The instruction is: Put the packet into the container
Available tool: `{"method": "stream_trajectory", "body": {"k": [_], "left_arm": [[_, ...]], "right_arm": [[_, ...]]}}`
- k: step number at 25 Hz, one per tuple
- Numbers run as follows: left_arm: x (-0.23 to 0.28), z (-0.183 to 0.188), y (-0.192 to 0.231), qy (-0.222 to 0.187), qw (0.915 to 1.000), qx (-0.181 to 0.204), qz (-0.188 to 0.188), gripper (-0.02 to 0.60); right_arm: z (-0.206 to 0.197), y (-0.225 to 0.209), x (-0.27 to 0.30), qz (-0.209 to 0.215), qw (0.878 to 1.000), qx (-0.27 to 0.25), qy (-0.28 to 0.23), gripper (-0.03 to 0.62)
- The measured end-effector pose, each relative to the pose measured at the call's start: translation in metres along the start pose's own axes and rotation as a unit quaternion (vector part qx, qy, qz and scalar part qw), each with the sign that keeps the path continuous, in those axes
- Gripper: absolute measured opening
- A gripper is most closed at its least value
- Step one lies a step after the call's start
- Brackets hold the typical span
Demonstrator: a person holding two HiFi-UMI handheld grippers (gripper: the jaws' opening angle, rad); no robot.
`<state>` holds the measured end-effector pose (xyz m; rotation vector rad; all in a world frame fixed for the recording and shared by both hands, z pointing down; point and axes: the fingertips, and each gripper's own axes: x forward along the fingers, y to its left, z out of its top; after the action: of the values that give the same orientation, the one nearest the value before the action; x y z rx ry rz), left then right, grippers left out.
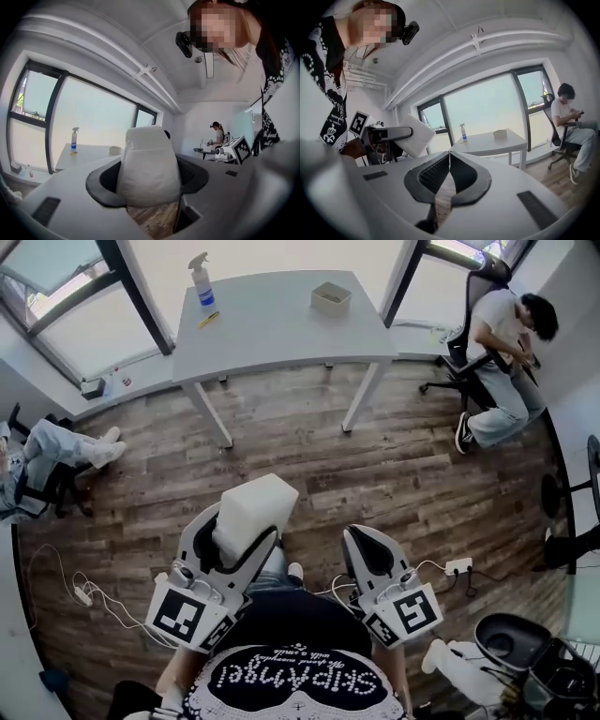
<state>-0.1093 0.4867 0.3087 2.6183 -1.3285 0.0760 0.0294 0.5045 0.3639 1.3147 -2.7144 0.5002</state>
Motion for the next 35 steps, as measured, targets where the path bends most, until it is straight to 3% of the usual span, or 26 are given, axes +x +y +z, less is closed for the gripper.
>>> {"method": "stream_trajectory", "body": {"k": [14,35], "left_arm": [[0.046,0.033,0.052,-0.01,0.9977,0.03,-0.06,0.276],[0.071,0.035,0.135,-0.01,0.9971,0.017,-0.074,0.276]], "right_arm": [[0.034,-0.024,0.067,-0.062,0.998,-0.025,0.006,0.015],[0.037,-0.027,0.144,-0.101,0.995,-0.005,0.016,0.015]]}}
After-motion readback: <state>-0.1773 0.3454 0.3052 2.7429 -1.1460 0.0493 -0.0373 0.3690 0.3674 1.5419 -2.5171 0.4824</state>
